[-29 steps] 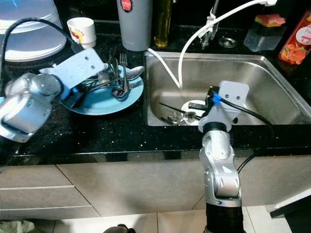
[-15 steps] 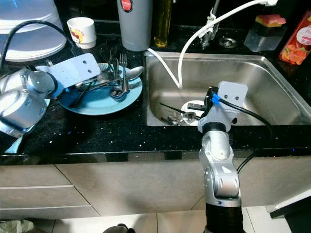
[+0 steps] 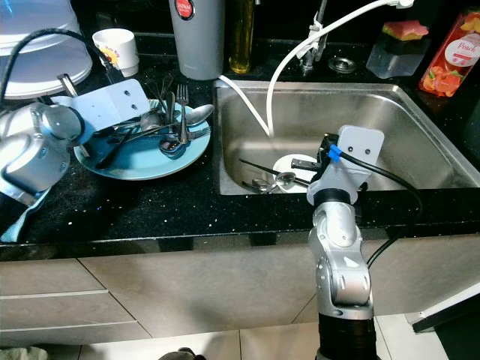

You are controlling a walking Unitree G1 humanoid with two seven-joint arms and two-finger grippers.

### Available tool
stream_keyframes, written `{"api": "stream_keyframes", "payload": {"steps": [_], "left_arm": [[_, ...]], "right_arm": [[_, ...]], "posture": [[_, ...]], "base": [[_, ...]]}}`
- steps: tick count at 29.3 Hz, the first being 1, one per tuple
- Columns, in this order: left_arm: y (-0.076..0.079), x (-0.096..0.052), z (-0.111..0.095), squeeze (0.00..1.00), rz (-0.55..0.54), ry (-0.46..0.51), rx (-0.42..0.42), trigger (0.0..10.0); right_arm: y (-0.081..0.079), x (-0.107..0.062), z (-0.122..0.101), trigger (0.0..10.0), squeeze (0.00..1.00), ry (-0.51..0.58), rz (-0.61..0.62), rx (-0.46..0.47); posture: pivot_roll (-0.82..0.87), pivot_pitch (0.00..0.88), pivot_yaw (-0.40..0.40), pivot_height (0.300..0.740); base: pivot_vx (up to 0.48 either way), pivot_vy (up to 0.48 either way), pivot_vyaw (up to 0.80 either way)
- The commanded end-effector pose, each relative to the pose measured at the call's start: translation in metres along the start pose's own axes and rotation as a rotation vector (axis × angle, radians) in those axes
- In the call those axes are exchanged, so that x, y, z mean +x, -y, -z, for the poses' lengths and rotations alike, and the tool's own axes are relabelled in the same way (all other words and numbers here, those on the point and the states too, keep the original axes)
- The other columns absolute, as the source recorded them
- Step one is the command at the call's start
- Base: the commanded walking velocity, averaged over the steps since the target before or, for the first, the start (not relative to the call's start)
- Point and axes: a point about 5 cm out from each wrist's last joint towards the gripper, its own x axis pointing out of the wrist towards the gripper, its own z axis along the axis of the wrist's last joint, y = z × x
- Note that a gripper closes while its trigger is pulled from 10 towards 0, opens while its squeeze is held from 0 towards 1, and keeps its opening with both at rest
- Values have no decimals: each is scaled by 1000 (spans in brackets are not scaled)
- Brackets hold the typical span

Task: Kitchen organization

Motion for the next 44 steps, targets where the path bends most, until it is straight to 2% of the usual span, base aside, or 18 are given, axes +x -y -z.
{"api": "stream_keyframes", "payload": {"steps": [1,2,3,6,7,14,15,17,18,20,22,23,24,25,33,34,39,44], "left_arm": [[12,7,4,0,53,-14,-10,5882],[12,7,4,0,53,-14,-10,5882],[7,6,0,0,39,10,-22,10000],[-2,5,-5,20,8,46,-58,10000],[-4,6,-6,1000,-2,51,-66,10000],[-5,4,9,1000,35,-15,112,10000],[-5,4,9,737,37,-14,112,10000],[-6,4,9,737,37,-13,111,10000],[-6,5,9,0,42,-13,118,10000],[-4,8,11,0,47,-22,145,10000],[-4,10,11,0,53,-20,167,6863],[-4,10,11,0,53,-20,167,6863],[-5,10,8,0,55,-8,173,4824],[-11,8,1,0,46,22,172,4471],[-20,-1,-10,0,37,69,195,5608],[-19,-2,-11,0,47,81,195,8471],[-13,0,-8,0,86,87,209,10000],[-9,5,-4,0,107,68,227,10000]], "right_arm": [[3,1,-2,10000,0,10,9,-1],[3,1,-2,10000,0,10,9,-1],[3,1,-2,10000,0,10,8,-1],[3,2,-2,10000,0,10,7,-2],[2,2,-2,10000,0,10,6,-1],[2,1,-2,10000,0,13,7,-1],[2,1,-2,10000,0,13,7,0],[2,1,-2,10000,0,12,7,0],[2,1,-2,10000,0,13,6,1],[1,2,-2,10000,0,14,4,4],[0,3,-2,10000,0,16,2,5],[0,3,-2,10000,0,16,2,5],[0,3,-3,10000,0,18,3,4],[1,3,-3,10000,0,20,7,2],[3,1,-2,10000,0,15,12,1],[2,1,-2,10000,0,14,11,1],[2,2,-2,10000,0,13,8,3],[2,2,-2,10000,0,12,8,2]], "posture": [[269,99,-52,740],[269,99,-52,740],[269,99,-52,740],[270,96,-52,740],[270,92,-51,740],[272,85,-49,740],[275,84,-49,740],[275,84,-49,740],[275,84,-49,740],[275,79,-49,740],[273,78,-48,740],[273,78,-48,740],[272,77,-46,740],[272,77,-46,740],[270,86,-46,740],[271,88,-47,740],[272,91,-50,740],[268,94,-47,740]], "base": [[0,0,0],[0,0,0],[0,0,0],[0,0,0],[0,0,0],[0,0,0],[0,0,0],[0,0,0],[0,0,0],[0,0,0],[0,0,0],[0,0,0],[0,0,0],[0,0,0],[0,0,0],[0,0,0],[0,0,0],[0,0,0]]}}
